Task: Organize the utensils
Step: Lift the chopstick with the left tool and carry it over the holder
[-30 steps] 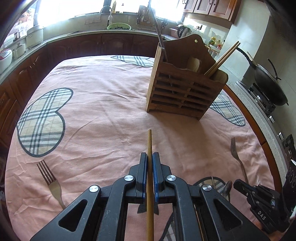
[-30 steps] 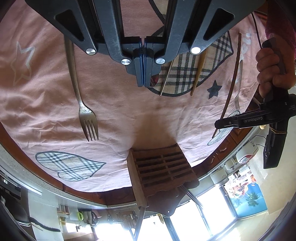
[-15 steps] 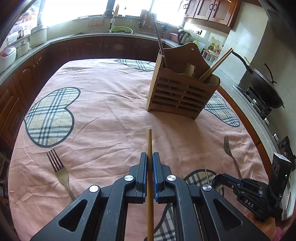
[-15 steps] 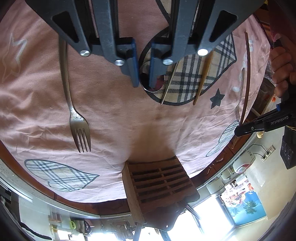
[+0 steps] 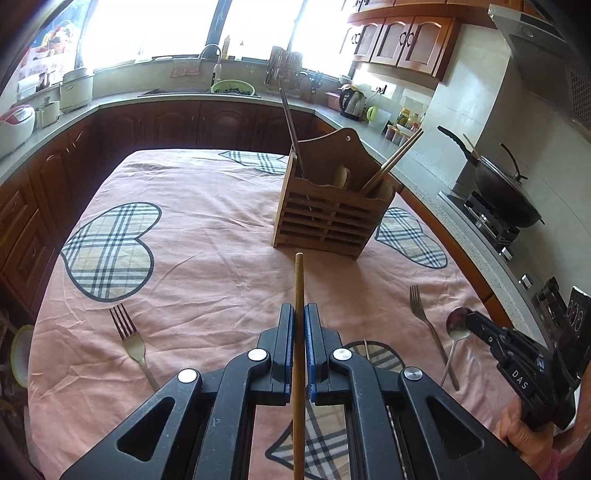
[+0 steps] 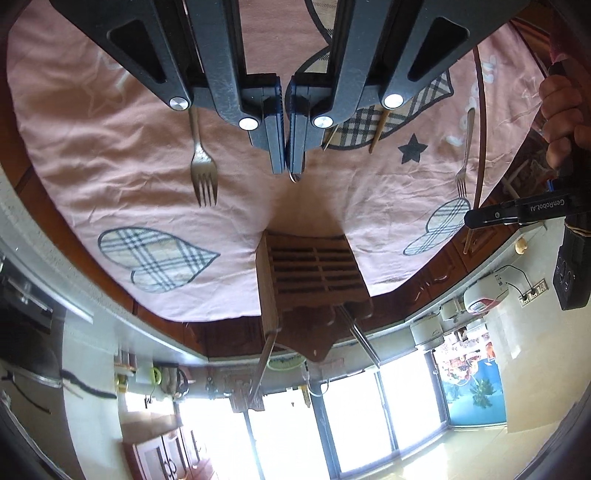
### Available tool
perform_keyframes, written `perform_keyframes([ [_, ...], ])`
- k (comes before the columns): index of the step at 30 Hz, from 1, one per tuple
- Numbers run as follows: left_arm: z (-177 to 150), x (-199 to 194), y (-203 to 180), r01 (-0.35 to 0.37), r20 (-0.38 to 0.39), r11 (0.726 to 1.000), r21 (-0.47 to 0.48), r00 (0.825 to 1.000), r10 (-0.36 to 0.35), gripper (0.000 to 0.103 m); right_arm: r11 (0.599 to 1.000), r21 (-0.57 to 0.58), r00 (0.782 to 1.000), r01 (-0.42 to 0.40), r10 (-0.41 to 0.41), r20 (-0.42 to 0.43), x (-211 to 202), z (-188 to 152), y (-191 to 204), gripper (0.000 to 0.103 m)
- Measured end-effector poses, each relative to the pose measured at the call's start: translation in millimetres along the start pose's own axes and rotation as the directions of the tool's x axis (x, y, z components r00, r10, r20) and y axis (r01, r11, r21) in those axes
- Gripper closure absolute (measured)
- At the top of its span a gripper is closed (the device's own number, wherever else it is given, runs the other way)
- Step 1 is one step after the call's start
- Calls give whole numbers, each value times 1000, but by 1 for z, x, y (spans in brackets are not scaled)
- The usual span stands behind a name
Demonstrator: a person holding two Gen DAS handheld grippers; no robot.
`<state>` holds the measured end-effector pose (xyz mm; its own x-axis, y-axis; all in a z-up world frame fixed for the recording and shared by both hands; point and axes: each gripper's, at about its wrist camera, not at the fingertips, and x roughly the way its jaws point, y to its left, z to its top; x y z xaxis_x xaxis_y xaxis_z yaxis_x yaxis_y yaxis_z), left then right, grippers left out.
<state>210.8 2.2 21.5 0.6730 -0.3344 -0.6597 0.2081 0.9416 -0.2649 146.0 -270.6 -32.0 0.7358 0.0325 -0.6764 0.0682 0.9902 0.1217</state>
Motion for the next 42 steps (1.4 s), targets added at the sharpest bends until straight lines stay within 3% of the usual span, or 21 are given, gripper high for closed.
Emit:
perform_keyframes([
  [5, -4, -29, 1, 6, 51, 1000, -5, 999, -6, 99, 995, -66, 991, 69, -61, 123, -30, 18, 12, 101],
  [11, -5, -53, 3, 13, 92, 1000, -7, 996, -12, 99, 986, -111, 972, 124, -98, 213, -49, 31, 23, 101],
  [29, 5, -77, 11, 38, 155, 999, -23, 987, -34, 99, 974, -120, 927, 194, -142, 348, -62, 40, 28, 101],
  [42, 49, -67, 12, 41, 215, 999, -13, 976, -37, 99, 970, -118, 906, 212, -149, 395, -43, 67, 26, 101],
])
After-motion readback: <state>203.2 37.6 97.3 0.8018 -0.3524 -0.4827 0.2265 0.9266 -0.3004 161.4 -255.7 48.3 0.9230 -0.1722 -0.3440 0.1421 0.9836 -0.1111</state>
